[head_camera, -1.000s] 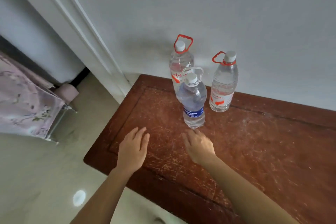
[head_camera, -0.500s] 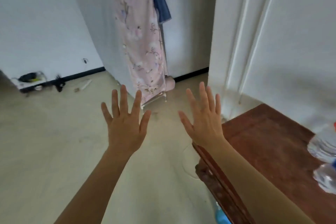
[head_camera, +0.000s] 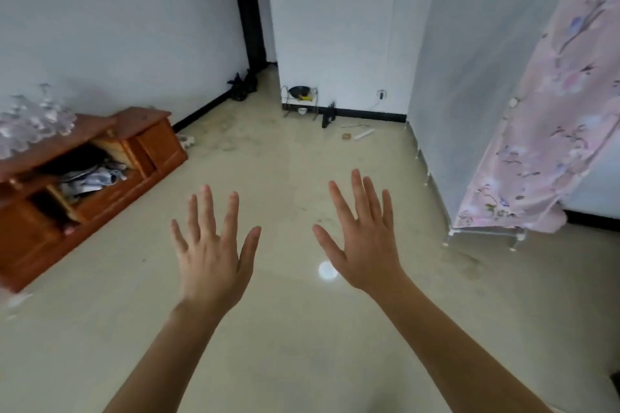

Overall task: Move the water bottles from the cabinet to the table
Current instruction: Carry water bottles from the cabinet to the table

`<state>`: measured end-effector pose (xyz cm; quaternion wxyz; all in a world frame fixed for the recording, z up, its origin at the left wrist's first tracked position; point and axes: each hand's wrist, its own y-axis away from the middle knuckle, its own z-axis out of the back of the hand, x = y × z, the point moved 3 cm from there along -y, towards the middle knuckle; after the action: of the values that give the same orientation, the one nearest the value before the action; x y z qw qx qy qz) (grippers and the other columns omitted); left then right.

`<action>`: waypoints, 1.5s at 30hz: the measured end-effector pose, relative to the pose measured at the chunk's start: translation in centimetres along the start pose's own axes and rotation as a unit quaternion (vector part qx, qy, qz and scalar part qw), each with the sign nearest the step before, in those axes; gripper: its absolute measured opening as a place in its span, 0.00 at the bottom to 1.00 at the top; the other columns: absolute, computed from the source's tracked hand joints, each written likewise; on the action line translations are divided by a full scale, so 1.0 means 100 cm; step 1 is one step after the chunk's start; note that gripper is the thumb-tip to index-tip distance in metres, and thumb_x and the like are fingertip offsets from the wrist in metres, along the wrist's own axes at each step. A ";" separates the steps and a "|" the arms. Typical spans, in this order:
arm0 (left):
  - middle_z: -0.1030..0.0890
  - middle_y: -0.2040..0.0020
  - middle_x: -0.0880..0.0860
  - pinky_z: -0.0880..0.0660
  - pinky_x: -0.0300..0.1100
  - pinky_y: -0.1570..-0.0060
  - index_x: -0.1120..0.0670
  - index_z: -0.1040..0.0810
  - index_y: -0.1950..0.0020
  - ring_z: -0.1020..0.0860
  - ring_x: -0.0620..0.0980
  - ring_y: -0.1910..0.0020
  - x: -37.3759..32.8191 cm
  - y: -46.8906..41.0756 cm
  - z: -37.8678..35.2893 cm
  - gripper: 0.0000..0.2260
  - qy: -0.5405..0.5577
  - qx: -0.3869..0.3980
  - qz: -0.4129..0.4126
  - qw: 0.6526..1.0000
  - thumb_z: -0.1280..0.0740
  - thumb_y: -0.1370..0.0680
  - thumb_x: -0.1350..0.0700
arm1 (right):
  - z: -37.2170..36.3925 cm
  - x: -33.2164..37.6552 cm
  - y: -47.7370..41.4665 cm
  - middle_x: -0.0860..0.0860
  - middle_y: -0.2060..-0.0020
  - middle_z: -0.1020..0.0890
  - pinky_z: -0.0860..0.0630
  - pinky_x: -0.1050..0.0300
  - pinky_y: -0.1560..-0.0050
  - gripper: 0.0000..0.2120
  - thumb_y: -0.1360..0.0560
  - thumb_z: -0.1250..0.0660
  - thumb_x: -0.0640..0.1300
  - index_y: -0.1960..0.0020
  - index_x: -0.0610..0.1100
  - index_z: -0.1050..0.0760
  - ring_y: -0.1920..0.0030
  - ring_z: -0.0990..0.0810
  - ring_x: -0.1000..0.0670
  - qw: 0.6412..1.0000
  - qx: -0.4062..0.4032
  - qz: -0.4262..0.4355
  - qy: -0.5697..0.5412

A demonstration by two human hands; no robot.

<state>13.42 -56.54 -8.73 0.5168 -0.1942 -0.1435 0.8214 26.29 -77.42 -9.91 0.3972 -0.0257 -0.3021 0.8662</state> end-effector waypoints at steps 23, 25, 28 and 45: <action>0.51 0.17 0.59 0.50 0.70 0.25 0.50 0.44 0.18 0.54 0.59 0.18 0.332 -0.243 -0.057 0.32 -0.145 -0.094 0.300 0.938 0.52 0.18 0.35 | -0.324 0.260 -0.408 0.45 0.18 0.61 0.55 0.35 0.20 0.37 0.18 0.52 0.70 0.17 0.54 0.58 0.18 0.59 0.43 0.925 0.105 0.302 -0.205; 0.52 0.17 0.59 0.51 0.69 0.25 0.50 0.45 0.18 0.56 0.59 0.18 0.369 -0.273 -0.061 0.32 -0.142 -0.097 0.308 0.936 0.53 0.18 0.35 | -0.349 0.290 -0.439 0.46 0.18 0.62 0.56 0.36 0.20 0.37 0.18 0.52 0.69 0.17 0.54 0.58 0.18 0.60 0.44 0.924 0.106 0.306 -0.204; 0.53 0.17 0.57 0.51 0.68 0.24 0.49 0.46 0.17 0.55 0.59 0.18 0.432 -0.335 -0.060 0.31 -0.134 -0.107 0.309 0.936 0.52 0.18 0.36 | -0.385 0.337 -0.503 0.45 0.18 0.62 0.55 0.36 0.20 0.36 0.18 0.53 0.70 0.17 0.55 0.59 0.18 0.60 0.43 0.922 0.100 0.315 -0.200; 0.52 0.17 0.57 0.53 0.68 0.24 0.49 0.46 0.18 0.55 0.59 0.18 0.701 -0.645 -0.162 0.31 -0.145 -0.064 0.305 0.939 0.53 0.18 0.35 | -0.629 0.460 -0.806 0.47 0.18 0.61 0.57 0.36 0.20 0.38 0.19 0.49 0.70 0.17 0.55 0.58 0.18 0.61 0.44 0.927 0.101 0.279 -0.231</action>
<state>44.79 34.83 -6.89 0.2014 -0.1403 -0.2025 0.9480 66.97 27.06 -8.47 0.0591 0.1323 -0.2767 0.9500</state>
